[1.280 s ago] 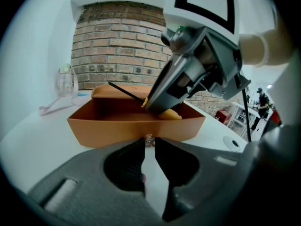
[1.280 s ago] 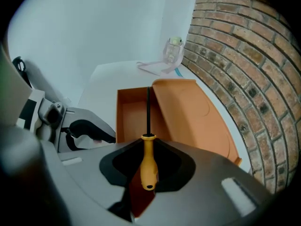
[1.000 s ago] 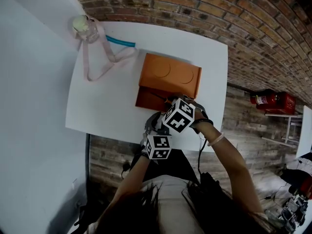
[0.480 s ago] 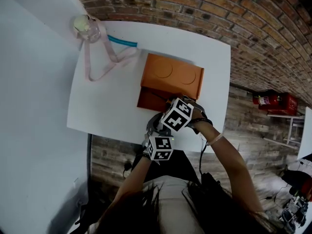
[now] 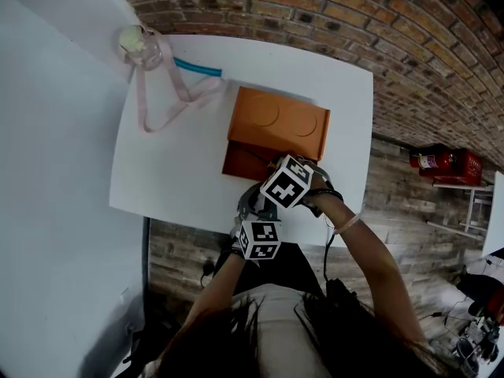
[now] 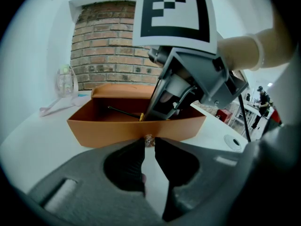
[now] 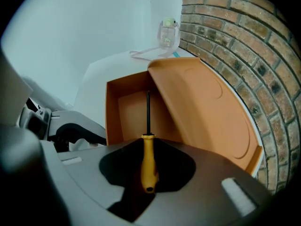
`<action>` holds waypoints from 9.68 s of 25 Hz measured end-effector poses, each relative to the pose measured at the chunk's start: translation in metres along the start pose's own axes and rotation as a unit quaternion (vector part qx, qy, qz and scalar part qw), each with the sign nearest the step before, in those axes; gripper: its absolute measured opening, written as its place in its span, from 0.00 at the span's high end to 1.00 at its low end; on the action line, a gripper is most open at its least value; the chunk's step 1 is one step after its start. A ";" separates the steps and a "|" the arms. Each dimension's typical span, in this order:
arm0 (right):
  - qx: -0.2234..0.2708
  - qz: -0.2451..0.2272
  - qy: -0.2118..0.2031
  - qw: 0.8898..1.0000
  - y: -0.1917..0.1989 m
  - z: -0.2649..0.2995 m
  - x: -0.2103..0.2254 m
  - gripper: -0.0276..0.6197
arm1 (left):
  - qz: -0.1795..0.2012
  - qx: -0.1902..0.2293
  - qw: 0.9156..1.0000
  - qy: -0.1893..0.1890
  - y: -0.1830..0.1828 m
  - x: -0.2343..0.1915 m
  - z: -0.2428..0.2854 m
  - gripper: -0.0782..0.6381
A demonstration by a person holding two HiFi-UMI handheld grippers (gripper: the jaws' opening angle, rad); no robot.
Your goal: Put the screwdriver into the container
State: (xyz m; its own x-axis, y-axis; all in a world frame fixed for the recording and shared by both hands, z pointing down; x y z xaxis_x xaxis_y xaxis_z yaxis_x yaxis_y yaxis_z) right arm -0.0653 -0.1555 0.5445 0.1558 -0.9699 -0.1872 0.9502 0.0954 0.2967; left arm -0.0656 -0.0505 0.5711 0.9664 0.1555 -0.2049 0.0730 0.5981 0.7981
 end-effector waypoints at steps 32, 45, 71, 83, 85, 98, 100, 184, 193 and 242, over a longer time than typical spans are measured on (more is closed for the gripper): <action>-0.021 0.007 -0.018 1.000 0.001 0.002 0.001 0.83 | 0.006 -0.005 1.000 0.006 0.001 0.000 0.001 0.80; -0.018 0.009 -0.026 0.999 -0.002 -0.002 0.002 0.79 | 0.003 -0.007 1.000 0.012 0.001 -0.001 0.001 0.80; 0.050 0.096 0.025 0.994 0.024 -0.049 0.001 0.79 | -0.006 -0.014 0.999 0.034 0.001 -0.005 0.000 0.80; 0.102 0.162 0.082 0.978 0.040 -0.081 0.009 0.84 | -0.003 -0.018 0.999 0.037 0.000 -0.007 0.000 0.80; 0.110 0.172 0.092 0.975 0.042 -0.086 0.010 0.85 | -0.002 -0.020 0.999 0.039 -0.001 -0.007 0.000 0.80; 0.170 0.243 0.159 0.942 0.065 -0.122 0.004 0.94 | -0.006 -0.033 0.999 0.039 -0.001 -0.008 -0.002 0.80; 0.183 0.261 0.171 0.932 0.070 -0.129 0.001 0.95 | -0.004 -0.033 0.999 0.038 0.000 -0.008 -0.002 0.80; 0.275 0.410 0.227 0.840 0.144 -0.199 -0.002 0.95 | -0.014 -0.002 0.999 0.039 -0.037 -0.026 0.030 0.72; 0.294 0.405 0.238 0.832 0.136 -0.212 -0.032 0.95 | 0.001 0.035 0.999 0.029 -0.037 -0.028 -0.022 0.72; 0.446 0.341 0.315 0.765 0.125 -0.328 -0.142 0.95 | 0.117 0.248 0.959 0.065 -0.117 0.062 -0.287 0.88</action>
State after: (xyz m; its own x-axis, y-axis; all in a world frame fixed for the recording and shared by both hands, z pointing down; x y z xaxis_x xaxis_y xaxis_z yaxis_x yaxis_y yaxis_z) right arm 0.1204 0.0675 0.3007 0.8998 -0.4348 -0.0354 0.0719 0.0677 0.9951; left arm -0.0848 0.1148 0.3027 0.9338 0.3564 -0.0308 -0.0021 0.0915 0.9958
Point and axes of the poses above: the fingertips, and each gripper's own axes: z forward along the fingers, x to its right, y out of its underside, the point moved 8 cm from there along -z, backward along the fingers, and after that the axes turned 11 degrees about y, right-handed, at the moved point
